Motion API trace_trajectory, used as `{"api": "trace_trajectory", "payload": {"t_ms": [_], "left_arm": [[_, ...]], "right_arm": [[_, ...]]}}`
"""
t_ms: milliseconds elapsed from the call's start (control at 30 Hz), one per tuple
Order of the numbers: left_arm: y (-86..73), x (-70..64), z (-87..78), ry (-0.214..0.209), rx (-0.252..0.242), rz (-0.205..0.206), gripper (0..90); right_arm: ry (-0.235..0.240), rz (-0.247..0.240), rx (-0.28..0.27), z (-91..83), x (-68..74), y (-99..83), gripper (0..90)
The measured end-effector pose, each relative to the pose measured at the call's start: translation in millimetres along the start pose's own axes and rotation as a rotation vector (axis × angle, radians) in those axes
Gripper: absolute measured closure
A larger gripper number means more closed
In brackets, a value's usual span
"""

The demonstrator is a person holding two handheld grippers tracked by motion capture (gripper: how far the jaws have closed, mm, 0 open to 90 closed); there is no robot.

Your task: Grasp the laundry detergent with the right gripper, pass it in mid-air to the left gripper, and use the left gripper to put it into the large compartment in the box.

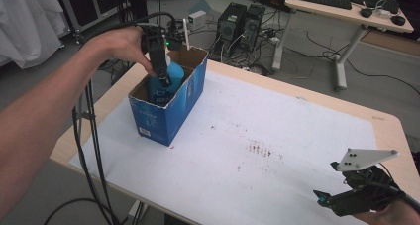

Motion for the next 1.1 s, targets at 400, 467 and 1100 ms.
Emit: {"api": "trace_trajectory", "payload": {"t_ms": [400, 467, 1100], "left_arm": [[-7.2, -7.1, 22.0, -0.013, -0.021, 0.11, 38.1], [-8.6, -7.8, 24.7, -0.014, -0.021, 0.127, 38.1], [-13.0, -7.8, 29.9, -0.025, -0.062, 0.17, 37.8]], "right_arm": [[0.003, 0.01, 0.008, 2.8, 1.7, -6.1, 12.5], [0.004, 0.014, 0.006, 3.1, 2.0, -6.3, 12.5], [0.007, 0.017, 0.012, 5.1, 3.6, -7.9, 12.5]]}}
Point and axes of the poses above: each handheld gripper's, and its own axes: z roughly forward along the jaws, y roughly out of its top, x roughly to its left, the point moved 9 cm from there along z, roughly forward along the jaws, and after that the axes turned 11 degrees about y, right-handed, at the moved point
